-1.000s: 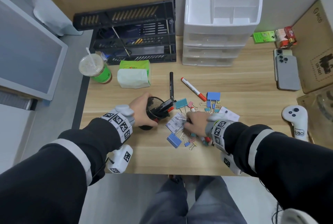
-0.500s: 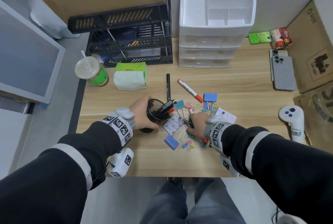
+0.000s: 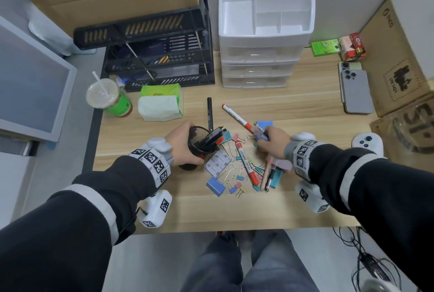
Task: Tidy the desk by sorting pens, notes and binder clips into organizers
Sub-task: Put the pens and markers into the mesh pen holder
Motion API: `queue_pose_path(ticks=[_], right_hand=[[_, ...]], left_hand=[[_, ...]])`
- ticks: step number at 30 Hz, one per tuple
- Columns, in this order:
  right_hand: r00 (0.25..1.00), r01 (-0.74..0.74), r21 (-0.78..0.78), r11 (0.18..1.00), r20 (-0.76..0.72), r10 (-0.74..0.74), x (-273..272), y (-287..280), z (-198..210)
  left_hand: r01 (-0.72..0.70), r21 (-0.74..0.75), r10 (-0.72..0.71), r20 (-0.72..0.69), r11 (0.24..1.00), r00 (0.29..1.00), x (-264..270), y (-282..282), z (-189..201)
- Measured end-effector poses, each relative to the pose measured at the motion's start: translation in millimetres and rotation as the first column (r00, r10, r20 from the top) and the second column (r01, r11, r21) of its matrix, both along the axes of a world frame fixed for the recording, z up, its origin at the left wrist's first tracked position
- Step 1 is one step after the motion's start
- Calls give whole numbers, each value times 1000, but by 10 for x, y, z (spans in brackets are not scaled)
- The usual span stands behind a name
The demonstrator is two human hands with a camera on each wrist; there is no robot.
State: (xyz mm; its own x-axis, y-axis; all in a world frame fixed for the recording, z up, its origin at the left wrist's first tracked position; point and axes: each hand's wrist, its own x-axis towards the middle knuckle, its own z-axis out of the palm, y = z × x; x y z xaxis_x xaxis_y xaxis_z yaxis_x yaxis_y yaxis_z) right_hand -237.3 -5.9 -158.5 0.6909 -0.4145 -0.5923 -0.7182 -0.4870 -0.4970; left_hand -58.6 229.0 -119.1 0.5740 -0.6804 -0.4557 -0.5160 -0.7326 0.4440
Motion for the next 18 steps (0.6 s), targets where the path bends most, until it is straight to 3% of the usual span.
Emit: queue_pose_path(ticks=[7,11,18], right_hand=[[987,143,63,988,-82,-138,-335,-339,-86],[987,132,-39,991,-87,-135,-354,-238,-80],[968,90,-102,991,-225,-111,-365,-75,-190]], left_hand=[[21,-9,-21,-56,1000,998,-107,-245,-27],[29,-23,-31,-58,999,998,-119,-356,-31],[53,1,-53,-41,999,998,-102,-479,-38]])
